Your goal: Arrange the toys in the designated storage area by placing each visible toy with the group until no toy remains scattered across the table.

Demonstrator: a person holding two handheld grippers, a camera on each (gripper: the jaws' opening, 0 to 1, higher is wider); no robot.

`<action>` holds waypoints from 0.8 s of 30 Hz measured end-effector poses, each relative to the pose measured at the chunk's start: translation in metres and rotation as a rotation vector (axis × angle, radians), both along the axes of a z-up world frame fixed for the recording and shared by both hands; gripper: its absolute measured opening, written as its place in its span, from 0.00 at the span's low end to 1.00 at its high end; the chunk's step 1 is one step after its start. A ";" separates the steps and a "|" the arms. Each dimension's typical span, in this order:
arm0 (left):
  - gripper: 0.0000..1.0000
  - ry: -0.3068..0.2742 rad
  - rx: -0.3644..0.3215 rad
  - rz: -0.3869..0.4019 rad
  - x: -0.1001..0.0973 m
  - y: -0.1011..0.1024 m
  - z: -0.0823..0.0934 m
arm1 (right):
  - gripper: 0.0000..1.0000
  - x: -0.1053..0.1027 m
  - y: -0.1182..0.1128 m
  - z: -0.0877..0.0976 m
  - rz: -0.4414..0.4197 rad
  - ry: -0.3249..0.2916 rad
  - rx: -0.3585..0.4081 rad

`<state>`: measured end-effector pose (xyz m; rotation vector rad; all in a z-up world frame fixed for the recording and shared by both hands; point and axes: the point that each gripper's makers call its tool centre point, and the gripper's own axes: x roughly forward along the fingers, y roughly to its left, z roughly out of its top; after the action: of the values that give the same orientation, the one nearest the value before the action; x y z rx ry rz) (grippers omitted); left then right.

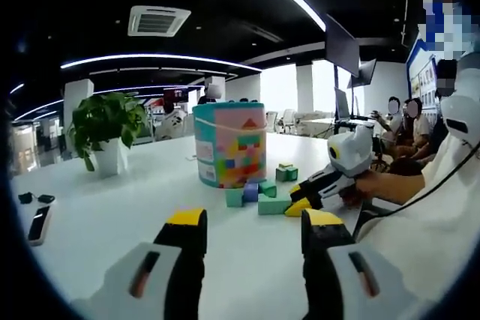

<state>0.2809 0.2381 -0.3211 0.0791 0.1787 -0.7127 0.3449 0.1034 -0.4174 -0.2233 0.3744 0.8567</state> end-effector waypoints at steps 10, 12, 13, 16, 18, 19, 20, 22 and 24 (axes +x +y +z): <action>0.51 -0.003 0.001 0.001 0.000 0.000 0.000 | 0.20 0.005 -0.017 0.044 -0.052 -0.122 0.090; 0.51 -0.001 0.002 0.001 0.000 0.000 0.000 | 0.20 0.003 -0.020 0.049 -0.050 -0.113 0.106; 0.51 -0.001 0.003 0.002 0.000 0.000 0.000 | 0.20 0.003 -0.020 0.051 -0.048 -0.109 0.116; 0.51 -0.002 0.001 0.003 0.000 -0.001 0.000 | 0.20 0.005 -0.022 0.054 -0.049 -0.111 0.116; 0.51 0.001 0.004 -0.002 0.000 -0.002 -0.001 | 0.20 0.009 -0.026 0.056 -0.057 -0.112 0.118; 0.51 0.001 0.006 -0.003 0.000 -0.003 -0.001 | 0.20 0.008 -0.027 0.057 -0.055 -0.112 0.122; 0.51 0.001 0.007 -0.004 0.000 -0.003 -0.001 | 0.20 0.007 -0.026 0.059 -0.050 -0.115 0.128; 0.51 0.004 0.005 -0.006 0.000 -0.004 -0.002 | 0.20 0.010 -0.025 0.058 -0.042 -0.127 0.118; 0.51 0.004 0.003 -0.004 0.001 -0.004 -0.002 | 0.20 0.014 -0.026 0.055 -0.042 -0.127 0.113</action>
<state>0.2816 0.2344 -0.3233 0.0812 0.1840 -0.7162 0.3587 0.0779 -0.3624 -0.1634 0.2101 0.8150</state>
